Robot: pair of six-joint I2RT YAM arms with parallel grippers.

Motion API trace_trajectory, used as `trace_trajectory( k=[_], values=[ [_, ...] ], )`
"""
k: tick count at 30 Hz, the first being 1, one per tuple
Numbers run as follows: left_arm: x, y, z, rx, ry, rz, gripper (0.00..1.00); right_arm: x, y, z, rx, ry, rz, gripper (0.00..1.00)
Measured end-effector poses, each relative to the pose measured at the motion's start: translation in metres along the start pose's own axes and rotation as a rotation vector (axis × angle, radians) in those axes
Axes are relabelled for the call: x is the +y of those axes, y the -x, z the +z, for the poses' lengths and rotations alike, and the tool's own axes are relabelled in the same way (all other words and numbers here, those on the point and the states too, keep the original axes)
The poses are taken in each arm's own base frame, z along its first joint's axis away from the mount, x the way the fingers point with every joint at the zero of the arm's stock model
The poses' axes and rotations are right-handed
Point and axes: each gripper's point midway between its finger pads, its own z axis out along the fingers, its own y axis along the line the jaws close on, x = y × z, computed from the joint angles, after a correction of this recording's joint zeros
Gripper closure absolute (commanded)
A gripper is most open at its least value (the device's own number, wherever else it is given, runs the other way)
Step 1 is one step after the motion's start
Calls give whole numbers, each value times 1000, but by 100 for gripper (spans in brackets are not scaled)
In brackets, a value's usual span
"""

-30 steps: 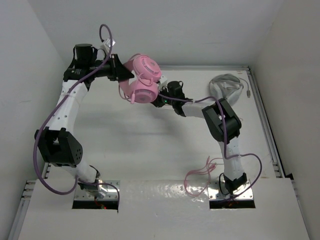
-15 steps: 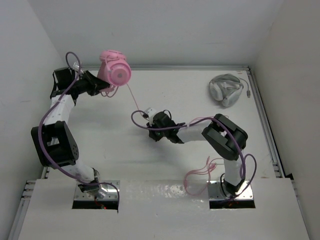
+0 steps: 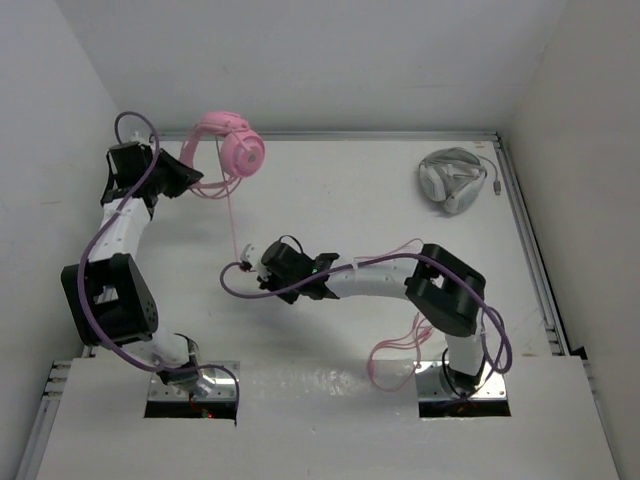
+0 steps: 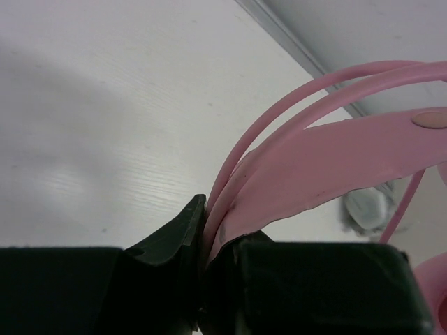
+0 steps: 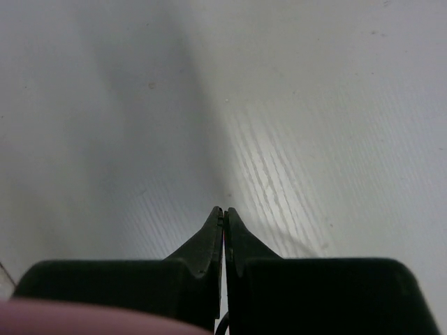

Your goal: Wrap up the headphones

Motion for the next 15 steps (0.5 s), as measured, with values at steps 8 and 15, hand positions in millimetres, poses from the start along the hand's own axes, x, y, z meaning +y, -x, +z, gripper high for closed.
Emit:
trace_trajectory(
  k=[8,15],
  values=[
    [41,5,7,-115,239,211,100,-11,18,-48,-13,-70,-54,100],
    [14,-6,21,-169,278,562,100,-21,11,-74,35,-146,-74,100]
  ],
)
